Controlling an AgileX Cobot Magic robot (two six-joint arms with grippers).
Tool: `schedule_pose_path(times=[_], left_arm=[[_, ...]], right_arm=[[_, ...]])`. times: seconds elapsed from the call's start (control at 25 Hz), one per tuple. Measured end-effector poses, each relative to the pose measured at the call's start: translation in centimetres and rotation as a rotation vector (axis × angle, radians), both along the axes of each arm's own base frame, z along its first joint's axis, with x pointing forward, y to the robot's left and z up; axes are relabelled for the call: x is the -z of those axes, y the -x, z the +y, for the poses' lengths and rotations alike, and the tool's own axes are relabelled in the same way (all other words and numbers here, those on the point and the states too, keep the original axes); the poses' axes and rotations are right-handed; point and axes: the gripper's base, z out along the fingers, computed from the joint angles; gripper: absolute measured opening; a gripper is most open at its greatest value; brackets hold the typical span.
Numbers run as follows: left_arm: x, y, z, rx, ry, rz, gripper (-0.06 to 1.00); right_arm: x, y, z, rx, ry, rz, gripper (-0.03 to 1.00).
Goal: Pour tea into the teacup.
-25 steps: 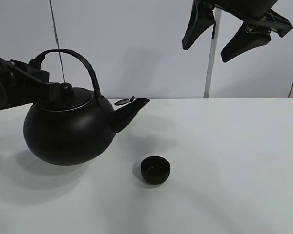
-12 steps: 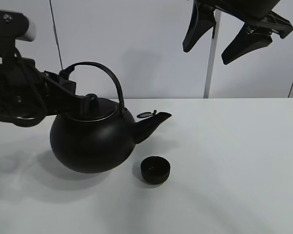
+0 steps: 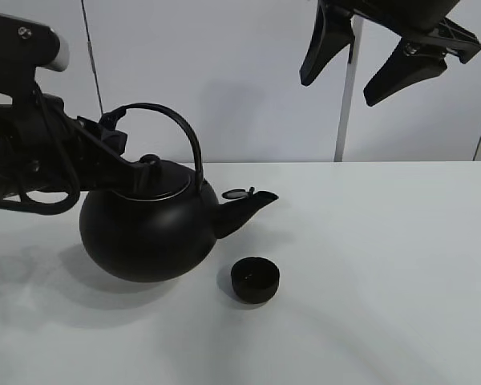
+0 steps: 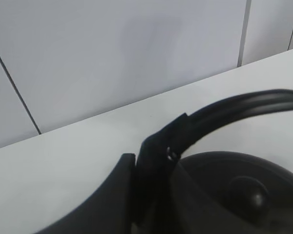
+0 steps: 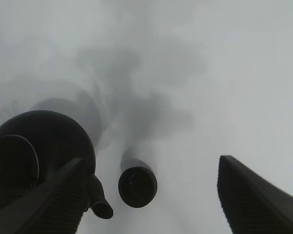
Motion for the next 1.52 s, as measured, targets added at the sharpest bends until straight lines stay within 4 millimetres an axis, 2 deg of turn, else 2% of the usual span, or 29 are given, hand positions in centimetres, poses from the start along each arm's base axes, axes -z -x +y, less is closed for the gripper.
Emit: schedule_pose_path(times=[0.52,0.96,1.2,1.52], left_arm=[[0.2,0.1,0.1,0.015,-0.067,-0.015,0.11],[2.2,-0.2,-0.1,0.011,-0.099,0.034,0.11],[2.1,-0.3,-0.1,0.008,-0.105,0.008,0.11],[2.9,0.1,1.2,-0.013,-0.128,0.029,0.11]], right_arm=[[0.0,0.0,0.0,0.0,0.0,0.0,0.51],[0.0,0.0,0.0,0.0,0.0,0.001,0.51],[0.0,0.0,0.0,-0.001,0.001,0.004,0.51],[0.0,0.1,0.0,-0.002,0.002,0.007,0.51]])
